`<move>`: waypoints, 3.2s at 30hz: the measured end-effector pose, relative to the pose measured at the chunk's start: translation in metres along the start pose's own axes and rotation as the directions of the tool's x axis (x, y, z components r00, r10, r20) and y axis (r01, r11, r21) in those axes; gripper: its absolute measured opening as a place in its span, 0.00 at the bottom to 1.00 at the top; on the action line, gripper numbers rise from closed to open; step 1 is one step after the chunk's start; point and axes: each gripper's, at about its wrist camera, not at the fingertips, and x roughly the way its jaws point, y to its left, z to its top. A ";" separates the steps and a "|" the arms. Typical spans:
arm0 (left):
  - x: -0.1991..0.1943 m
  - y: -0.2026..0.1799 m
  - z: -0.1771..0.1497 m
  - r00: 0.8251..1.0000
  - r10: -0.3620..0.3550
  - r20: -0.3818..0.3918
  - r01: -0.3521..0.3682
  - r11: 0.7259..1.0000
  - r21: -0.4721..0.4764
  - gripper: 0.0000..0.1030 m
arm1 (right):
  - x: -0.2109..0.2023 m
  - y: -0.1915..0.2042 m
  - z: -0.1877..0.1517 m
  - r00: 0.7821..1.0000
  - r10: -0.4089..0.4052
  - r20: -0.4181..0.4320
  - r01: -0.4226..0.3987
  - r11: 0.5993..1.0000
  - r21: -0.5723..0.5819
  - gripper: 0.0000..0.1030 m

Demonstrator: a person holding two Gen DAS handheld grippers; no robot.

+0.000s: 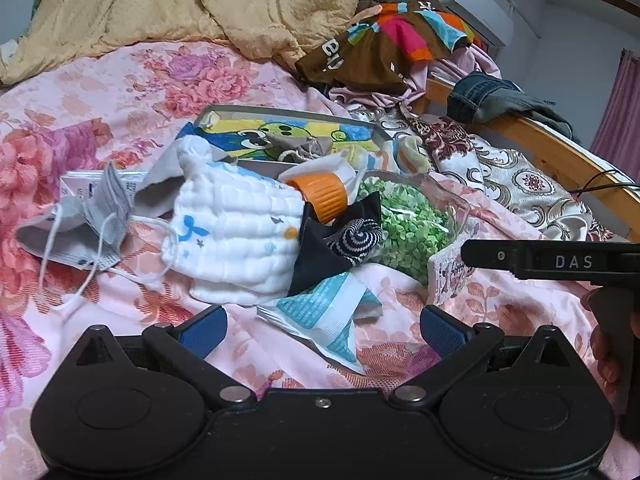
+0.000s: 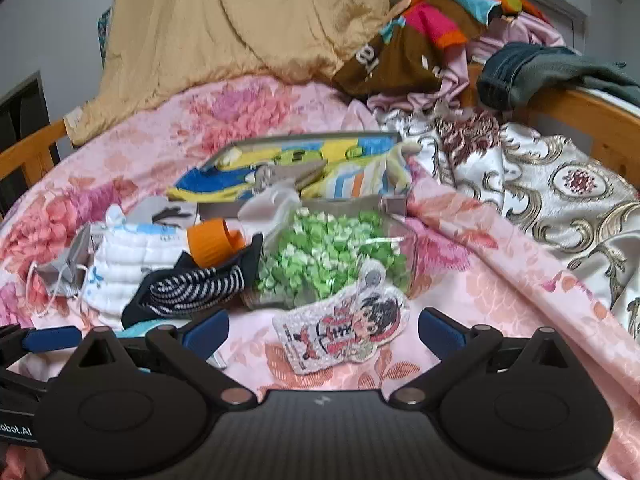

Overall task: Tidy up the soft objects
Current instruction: 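Move both grippers back toward the pile of soft items, then grasp the blue-white wipes pack with the left gripper while the right gripper grasps the sparkly white strip, then place the wipes pack and sparkly strip onto the picture tray and release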

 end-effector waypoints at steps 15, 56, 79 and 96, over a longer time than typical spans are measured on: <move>0.028 0.006 0.002 0.995 -0.091 -0.035 0.092 0.996 0.021 0.99 | 0.045 -0.024 0.000 0.986 0.100 -0.131 -0.066 0.968 0.243 1.00; 0.023 0.011 -0.004 0.988 -0.153 -0.037 0.150 0.986 -0.067 0.52 | 0.046 -0.031 -0.014 0.972 0.157 -0.176 -0.065 0.897 0.437 0.41; 0.014 0.005 -0.013 0.988 -0.153 -0.007 0.153 0.987 -0.046 0.50 | 0.050 -0.031 -0.019 0.965 0.140 -0.221 -0.027 0.893 0.448 0.14; -0.025 -0.009 -0.006 0.988 -0.127 0.083 0.133 0.988 -0.081 0.50 | 0.009 -0.014 -0.008 0.988 0.147 -0.054 -0.123 0.942 0.313 0.11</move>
